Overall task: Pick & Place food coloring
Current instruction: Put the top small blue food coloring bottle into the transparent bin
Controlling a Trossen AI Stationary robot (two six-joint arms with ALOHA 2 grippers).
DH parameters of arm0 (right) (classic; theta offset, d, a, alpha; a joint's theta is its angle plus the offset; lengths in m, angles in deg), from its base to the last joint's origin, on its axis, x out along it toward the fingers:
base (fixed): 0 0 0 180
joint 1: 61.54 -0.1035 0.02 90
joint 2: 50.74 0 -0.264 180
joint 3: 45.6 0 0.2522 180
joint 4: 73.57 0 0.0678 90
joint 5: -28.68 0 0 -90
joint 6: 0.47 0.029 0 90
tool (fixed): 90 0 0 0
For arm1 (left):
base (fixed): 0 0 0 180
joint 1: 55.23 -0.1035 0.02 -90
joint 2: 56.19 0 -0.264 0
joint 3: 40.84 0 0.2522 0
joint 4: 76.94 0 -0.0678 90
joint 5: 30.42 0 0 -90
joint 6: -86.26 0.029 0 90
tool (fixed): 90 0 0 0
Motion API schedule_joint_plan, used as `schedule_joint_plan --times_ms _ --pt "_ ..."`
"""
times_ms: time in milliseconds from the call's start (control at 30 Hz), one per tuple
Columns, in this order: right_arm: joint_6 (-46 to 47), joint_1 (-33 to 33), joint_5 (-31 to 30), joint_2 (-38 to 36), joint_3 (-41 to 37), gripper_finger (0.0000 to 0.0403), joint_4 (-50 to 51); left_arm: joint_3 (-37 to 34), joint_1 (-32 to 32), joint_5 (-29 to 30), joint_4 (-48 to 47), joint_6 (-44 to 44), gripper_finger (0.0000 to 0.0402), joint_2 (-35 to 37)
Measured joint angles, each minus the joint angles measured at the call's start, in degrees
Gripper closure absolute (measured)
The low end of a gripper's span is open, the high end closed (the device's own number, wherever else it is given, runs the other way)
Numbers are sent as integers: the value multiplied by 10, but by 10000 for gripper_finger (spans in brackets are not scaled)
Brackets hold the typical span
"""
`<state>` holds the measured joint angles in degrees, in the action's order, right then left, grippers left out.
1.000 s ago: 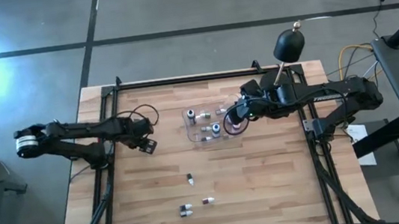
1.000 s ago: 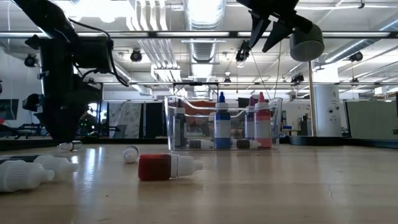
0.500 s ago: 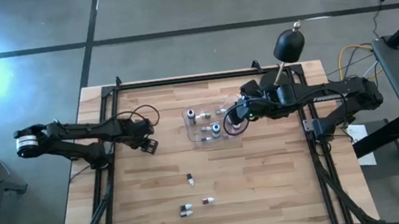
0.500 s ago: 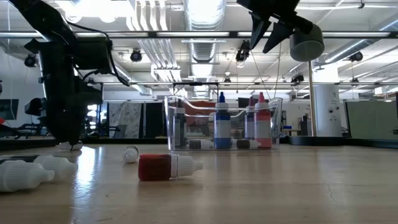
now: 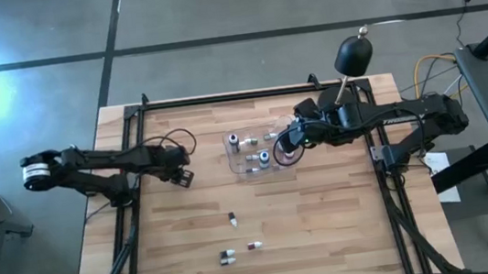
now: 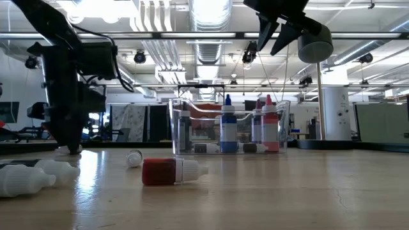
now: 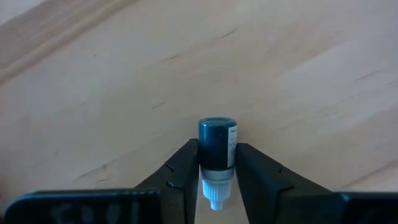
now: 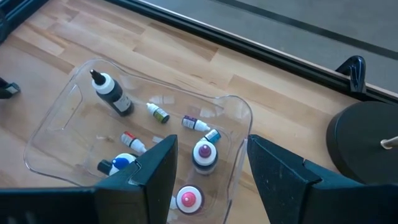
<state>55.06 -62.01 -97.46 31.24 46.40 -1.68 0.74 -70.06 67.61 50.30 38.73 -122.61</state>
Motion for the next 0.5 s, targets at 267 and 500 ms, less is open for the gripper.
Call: schedule_joint_plan --times_ms 267,500 --pt "0 0 0 0 -4 216 0 4 5 7 2 2 325 -32" --pt "0 0 1 0 -8 216 1 42 7 12 20 14 339 0"
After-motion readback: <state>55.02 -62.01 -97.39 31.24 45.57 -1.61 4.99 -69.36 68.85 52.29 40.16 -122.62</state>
